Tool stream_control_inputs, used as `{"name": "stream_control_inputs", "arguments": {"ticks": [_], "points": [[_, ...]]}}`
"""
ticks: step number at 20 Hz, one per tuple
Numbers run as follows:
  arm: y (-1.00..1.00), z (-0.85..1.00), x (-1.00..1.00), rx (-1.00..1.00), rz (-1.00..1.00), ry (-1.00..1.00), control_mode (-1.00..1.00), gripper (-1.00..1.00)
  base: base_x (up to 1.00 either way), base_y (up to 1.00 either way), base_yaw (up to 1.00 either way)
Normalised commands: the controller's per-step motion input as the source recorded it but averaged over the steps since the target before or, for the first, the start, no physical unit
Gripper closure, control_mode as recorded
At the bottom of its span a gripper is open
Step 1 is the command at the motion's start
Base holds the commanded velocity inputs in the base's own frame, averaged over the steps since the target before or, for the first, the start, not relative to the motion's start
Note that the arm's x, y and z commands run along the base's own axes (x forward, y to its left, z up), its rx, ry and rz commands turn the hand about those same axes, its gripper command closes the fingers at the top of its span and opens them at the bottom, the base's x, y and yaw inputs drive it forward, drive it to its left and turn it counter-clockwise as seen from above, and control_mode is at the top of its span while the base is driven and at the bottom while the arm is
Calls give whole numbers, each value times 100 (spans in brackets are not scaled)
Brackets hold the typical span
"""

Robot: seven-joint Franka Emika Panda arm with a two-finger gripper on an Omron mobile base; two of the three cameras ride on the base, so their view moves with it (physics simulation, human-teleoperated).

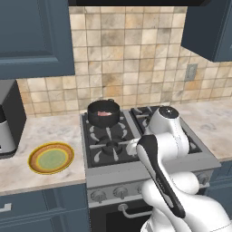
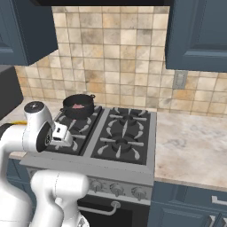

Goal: Retrieve the frozen meat and place it in the pot on a burner. Then turn the burner on.

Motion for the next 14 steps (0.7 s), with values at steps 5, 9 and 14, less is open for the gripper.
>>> {"name": "stream_control_inputs", "arguments": {"ticks": [5,9,14], "points": [[0,0,-4,0,0,1,-100,-100,0,0,0],[0,0,0,0,0,0,-100,-100,0,0,0],[0,0,0,0,0,0,-100,-100,0,0,0]]}}
